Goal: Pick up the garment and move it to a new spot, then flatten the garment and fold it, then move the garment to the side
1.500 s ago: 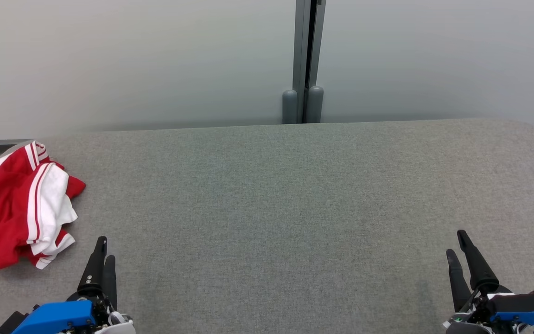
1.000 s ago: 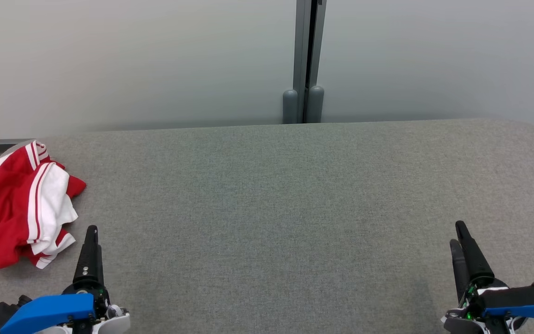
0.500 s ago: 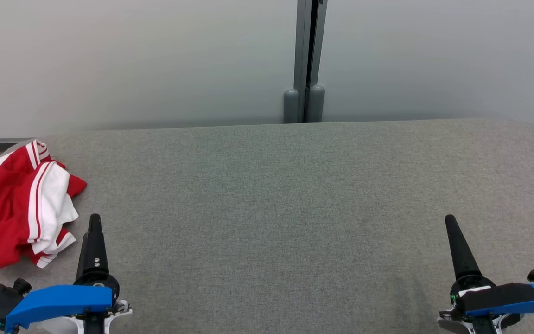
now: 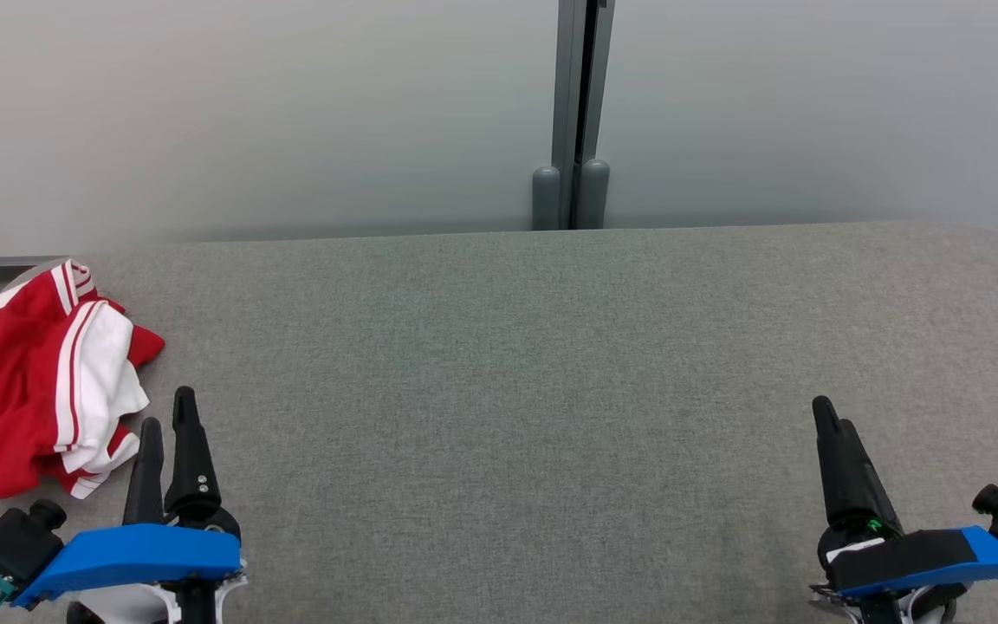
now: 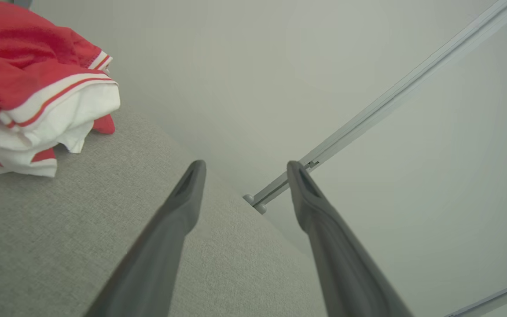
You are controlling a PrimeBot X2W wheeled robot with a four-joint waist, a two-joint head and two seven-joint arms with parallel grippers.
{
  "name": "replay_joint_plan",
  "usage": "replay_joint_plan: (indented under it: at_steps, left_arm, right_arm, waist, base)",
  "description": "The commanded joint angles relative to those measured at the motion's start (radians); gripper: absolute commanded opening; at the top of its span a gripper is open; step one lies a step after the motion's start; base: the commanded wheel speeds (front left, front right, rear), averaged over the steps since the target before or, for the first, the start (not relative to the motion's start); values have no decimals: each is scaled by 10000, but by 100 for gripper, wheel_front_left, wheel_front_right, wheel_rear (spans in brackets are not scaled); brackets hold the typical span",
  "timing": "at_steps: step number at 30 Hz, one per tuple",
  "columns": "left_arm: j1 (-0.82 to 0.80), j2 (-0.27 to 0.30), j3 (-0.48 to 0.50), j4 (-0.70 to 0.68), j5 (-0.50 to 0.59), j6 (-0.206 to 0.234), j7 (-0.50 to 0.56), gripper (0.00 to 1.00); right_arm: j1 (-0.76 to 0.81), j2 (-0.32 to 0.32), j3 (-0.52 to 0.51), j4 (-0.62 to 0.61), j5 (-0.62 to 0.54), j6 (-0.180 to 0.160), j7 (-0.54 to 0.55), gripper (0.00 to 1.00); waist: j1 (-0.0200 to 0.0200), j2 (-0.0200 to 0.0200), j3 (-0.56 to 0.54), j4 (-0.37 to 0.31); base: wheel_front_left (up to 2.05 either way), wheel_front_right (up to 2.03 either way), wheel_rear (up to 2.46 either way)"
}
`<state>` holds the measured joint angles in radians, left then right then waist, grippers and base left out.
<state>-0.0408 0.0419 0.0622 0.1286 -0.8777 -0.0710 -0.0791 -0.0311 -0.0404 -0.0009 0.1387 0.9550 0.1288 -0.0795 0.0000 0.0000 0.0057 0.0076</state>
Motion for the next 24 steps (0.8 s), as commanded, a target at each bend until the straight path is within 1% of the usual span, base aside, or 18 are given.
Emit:
replay_joint_plan:
  at_steps: [1, 13, 24]
  left_arm:
    - [-40, 84, -1, -196, 387, 5, -104, 100]
    - [26, 136, -195, -300, 2193, 53, -469, 100]
    - [5, 279, -543, -24, 3683, 181, -722, 100]
  right_arm:
    - [-3, -77, 47, -194, -366, 15, -101, 100]
    - [62, -89, 199, -242, -1925, 17, -466, 100]
    - [101, -100, 394, -178, -3241, 20, -764, 100]
  waist:
    - [0, 0, 2, 6]
    - [0, 0, 29, 50]
    - [0, 0, 12, 75]
  base:
    - [0, 0, 0]
    - [0, 0, 0]
    - [0, 0, 0]
